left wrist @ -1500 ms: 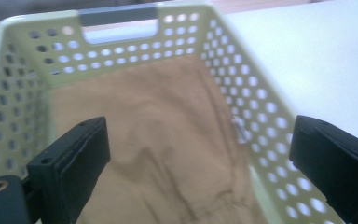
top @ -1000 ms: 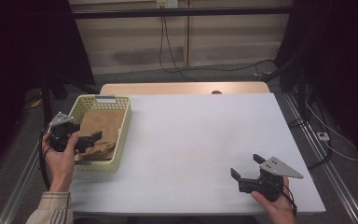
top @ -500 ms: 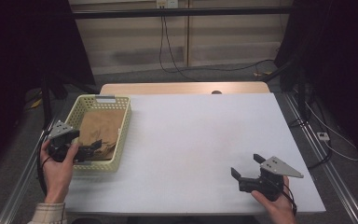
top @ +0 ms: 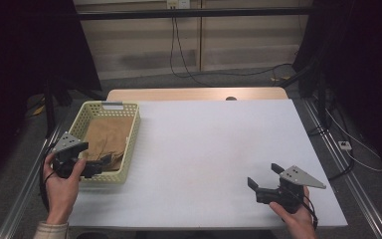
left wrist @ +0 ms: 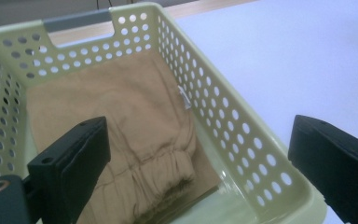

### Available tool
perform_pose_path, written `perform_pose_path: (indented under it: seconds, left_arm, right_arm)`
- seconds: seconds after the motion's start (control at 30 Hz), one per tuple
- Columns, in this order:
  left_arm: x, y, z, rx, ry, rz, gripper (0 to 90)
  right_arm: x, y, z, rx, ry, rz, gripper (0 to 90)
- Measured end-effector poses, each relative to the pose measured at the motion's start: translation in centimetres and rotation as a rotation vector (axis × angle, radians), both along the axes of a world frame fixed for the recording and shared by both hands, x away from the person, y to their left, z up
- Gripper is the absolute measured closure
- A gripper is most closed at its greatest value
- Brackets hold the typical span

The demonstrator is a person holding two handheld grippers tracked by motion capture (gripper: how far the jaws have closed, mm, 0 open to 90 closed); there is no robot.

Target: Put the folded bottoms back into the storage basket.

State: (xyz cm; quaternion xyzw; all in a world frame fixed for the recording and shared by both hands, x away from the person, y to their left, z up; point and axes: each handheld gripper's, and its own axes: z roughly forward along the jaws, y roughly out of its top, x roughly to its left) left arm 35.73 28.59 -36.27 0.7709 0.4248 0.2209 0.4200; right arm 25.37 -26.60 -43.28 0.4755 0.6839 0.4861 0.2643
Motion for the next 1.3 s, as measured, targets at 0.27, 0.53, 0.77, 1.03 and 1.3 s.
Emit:
perform_pose_path:
  seconds: [0.27,0.53,0.77,1.03,1.3]
  left_arm:
    - [0.0,-1.2,0.3,0.007,0.017,-0.006,5.8]
    - [0.0,-3.6,-0.4,-0.050,-0.008,-0.028,5.4]
    - [-0.7,-5.9,-1.0,-0.054,-0.010,-0.111,5.0]
    - [-1.2,-8.2,-2.2,-0.054,-0.004,-0.150,5.0]
    - [-1.5,-10.4,-3.6,-0.011,0.037,-0.210,5.2]
  right_arm:
    - [0.2,0.1,-0.1,0.014,0.006,-0.003,4.0]
    - [0.2,-0.1,-0.2,0.003,0.009,-0.019,3.8]
    - [0.1,-0.1,-0.2,0.009,0.011,-0.021,3.8]
    - [0.1,-0.1,-0.2,0.008,0.009,-0.013,4.0]
    - [0.1,0.0,-0.2,0.011,0.014,-0.003,3.9]
